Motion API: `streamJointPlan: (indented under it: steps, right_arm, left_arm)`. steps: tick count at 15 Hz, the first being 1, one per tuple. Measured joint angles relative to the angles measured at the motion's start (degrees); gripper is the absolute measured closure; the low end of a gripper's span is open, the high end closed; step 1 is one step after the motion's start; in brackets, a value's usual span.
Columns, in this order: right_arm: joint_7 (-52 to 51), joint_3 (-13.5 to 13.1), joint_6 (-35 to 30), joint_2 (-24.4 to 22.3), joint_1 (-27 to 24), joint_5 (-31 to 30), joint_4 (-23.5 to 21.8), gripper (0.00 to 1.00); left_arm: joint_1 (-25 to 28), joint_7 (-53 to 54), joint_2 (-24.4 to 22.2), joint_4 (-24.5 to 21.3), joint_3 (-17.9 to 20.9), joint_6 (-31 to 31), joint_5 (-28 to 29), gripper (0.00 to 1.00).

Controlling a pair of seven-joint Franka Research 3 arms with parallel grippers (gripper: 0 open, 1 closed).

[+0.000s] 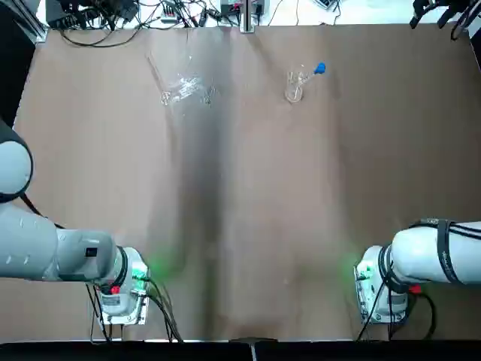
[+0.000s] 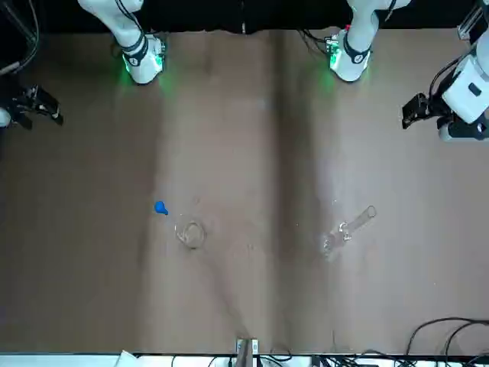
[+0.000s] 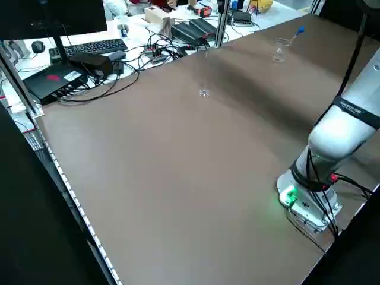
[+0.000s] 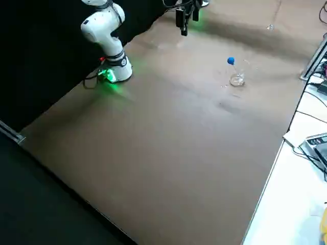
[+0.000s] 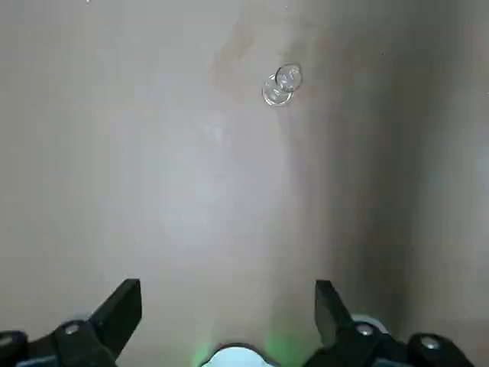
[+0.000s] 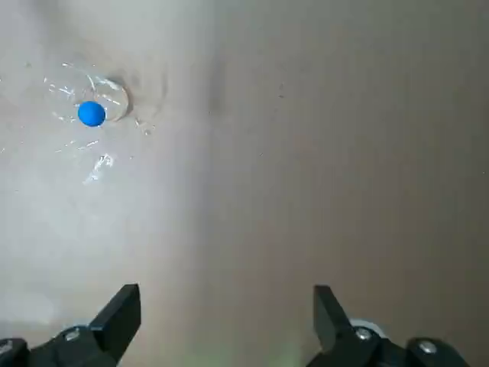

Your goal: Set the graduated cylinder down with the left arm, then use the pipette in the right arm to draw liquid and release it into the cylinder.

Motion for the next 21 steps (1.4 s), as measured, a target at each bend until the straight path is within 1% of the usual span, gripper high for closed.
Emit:
streamJointPlan:
  steps: [1, 3, 5, 8, 9, 11, 14, 16, 18, 21]
  right_arm:
    - [0.00, 0.03, 0.08, 0.00, 0.00, -0.01, -0.02, 0.00]
    - [0.00, 0.05, 3.08, 0.00, 0.00, -0.01, 0.01, 0.00]
    - [0.00, 0.09, 3.92, 0.00, 0.00, -0.01, 0.15, 0.00]
    - [-0.04, 0.28, 3.84, 0.13, 0.62, -0.01, 0.00, 0.00]
    - [-0.03, 0.37, 3.66, 0.47, 1.56, 0.12, -0.23, 0.00]
    - [0.08, 0.56, 3.61, 2.24, 4.34, 1.31, -0.78, 0.01]
    - [0.66, 0.89, 4.43, 6.29, 8.25, 6.69, -1.05, 0.01]
    - [0.73, 0.97, 6.52, 8.90, 8.91, 11.03, -1.06, 0.02]
    - [0.72, 0.92, 8.21, 11.23, 8.94, 13.89, -1.06, 0.01]
    - [0.60, 0.58, 11.64, 14.51, 8.78, 21.88, -1.28, 0.00]
  left_arm:
    - [-0.02, 0.00, -0.10, -0.19, 0.00, 0.02, 0.00, 0.00]
    - [0.07, -0.02, -0.10, -0.44, 0.03, 0.04, 0.00, 0.00]
    - [0.15, -0.21, 0.09, -0.43, 0.10, 0.21, 0.00, 0.00]
    - [0.51, 1.10, 2.24, -0.47, 0.65, 1.18, 0.16, 0.00]
    - [1.15, 3.88, 3.36, -0.49, 0.72, 1.54, 0.27, 0.00]
    - [3.56, 13.76, 5.43, -0.47, 0.75, 2.22, 0.27, 0.00]
    - [9.43, 30.38, 7.23, -0.43, 0.81, 3.98, -0.27, 0.00]
    - [12.96, 39.91, 8.53, -0.46, 0.88, 5.11, -0.85, 0.00]
    - [15.78, 47.40, 10.68, -0.50, 0.92, 7.23, -1.95, 0.00]
    - [19.28, 57.30, 15.01, -0.56, 0.95, 9.94, -4.83, 0.00]
